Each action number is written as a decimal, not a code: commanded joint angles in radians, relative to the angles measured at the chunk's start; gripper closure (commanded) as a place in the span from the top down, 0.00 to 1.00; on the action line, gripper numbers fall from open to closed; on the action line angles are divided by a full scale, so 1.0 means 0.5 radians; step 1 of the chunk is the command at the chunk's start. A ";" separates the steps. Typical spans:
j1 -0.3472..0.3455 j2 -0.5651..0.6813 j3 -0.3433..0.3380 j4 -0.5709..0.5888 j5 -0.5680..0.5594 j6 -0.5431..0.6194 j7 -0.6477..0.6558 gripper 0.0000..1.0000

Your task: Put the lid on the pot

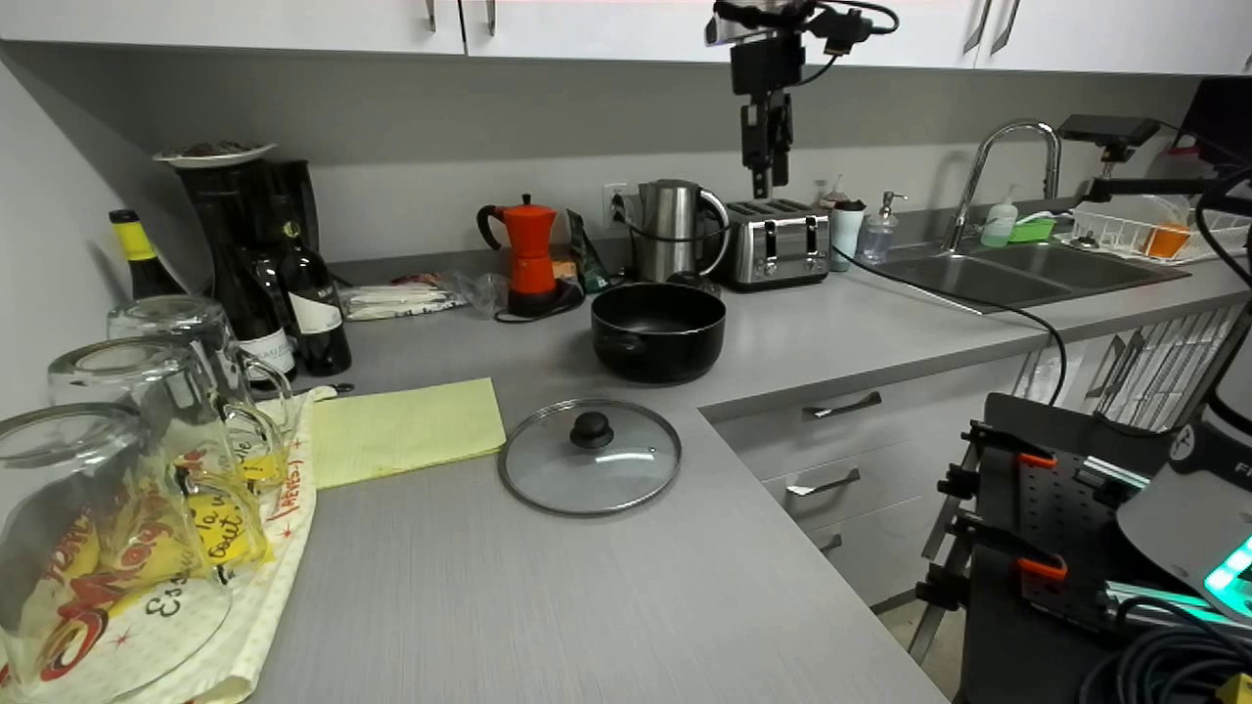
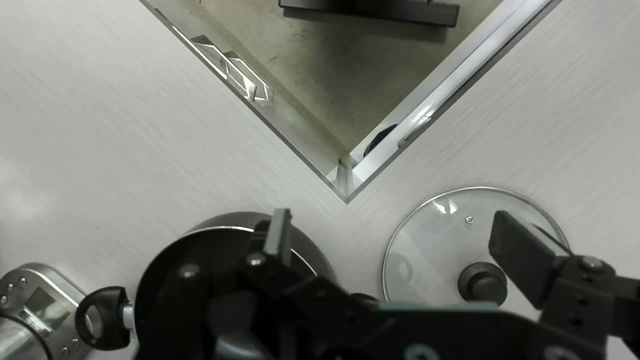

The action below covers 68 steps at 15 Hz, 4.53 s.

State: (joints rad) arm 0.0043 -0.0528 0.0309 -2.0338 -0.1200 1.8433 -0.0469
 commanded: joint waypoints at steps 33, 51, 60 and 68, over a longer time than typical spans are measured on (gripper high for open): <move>0.625 2.020 0.128 1.662 -0.797 -0.300 -0.926 1.00; 0.644 2.200 0.129 1.890 -0.760 -0.282 -1.009 1.00; 0.662 2.250 0.134 1.934 -0.759 -0.290 -1.044 0.74; 0.676 2.250 0.130 1.953 -0.760 -0.304 -1.061 0.25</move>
State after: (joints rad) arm 0.3344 1.0499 0.0986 -1.1013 -0.5035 1.7087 -0.5518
